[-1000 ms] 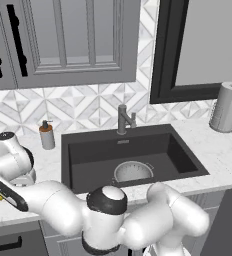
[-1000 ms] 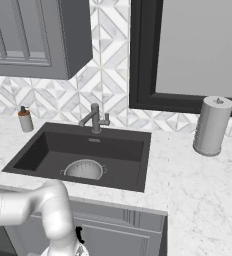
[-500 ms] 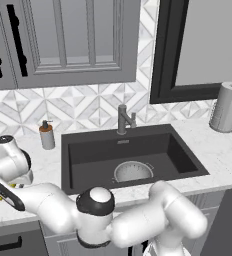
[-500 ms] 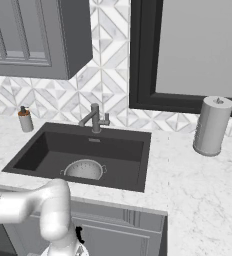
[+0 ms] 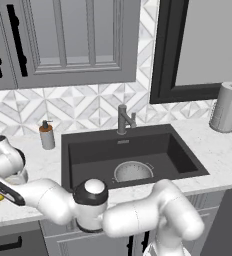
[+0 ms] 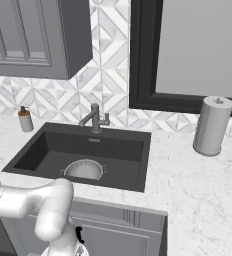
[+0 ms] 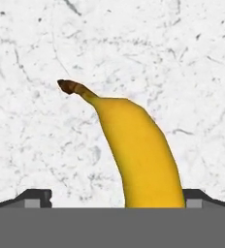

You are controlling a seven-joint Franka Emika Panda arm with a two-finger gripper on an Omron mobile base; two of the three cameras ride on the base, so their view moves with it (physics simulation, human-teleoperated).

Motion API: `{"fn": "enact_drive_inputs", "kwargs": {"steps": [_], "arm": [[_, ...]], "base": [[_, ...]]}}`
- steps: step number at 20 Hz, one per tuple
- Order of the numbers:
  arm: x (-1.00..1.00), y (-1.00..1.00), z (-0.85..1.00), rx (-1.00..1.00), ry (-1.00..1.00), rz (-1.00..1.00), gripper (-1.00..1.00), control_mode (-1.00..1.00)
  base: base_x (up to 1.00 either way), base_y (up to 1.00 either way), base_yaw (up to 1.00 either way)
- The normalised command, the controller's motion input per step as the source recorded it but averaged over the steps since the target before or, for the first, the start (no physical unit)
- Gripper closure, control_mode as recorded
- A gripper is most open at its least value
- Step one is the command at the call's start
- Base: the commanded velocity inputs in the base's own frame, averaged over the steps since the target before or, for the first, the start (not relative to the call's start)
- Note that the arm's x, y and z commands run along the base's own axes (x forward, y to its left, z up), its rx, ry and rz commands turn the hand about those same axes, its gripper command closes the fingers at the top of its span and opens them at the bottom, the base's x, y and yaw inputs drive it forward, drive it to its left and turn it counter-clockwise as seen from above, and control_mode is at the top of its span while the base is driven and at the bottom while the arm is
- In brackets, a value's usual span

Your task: Put the colander in the sink, put the banana in the colander, and turn on the sink faucet and pour water over the colander.

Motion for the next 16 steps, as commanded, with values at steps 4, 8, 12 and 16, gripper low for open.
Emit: {"fn": "enact_drive_inputs", "kwargs": {"steps": [4, 8, 12, 16], "arm": [[-0.02, -0.02, -0.37, -0.14, 0.07, -0.01, 1.0, -1.0], [-0.2, -0.63, -0.32, -0.09, 0.0, -0.1, 1.0, -1.0], [-0.26, -1.0, -0.12, -0.01, 0.0, -0.25, 1.0, -1.0], [-0.08, -1.0, 0.0, 0.02, 0.0, -0.4, 1.0, -1.0]], "base": [[0.0, 0.0, 0.0], [0.0, 0.0, 0.0], [0.0, 0.0, 0.0], [0.0, 0.0, 0.0]]}}
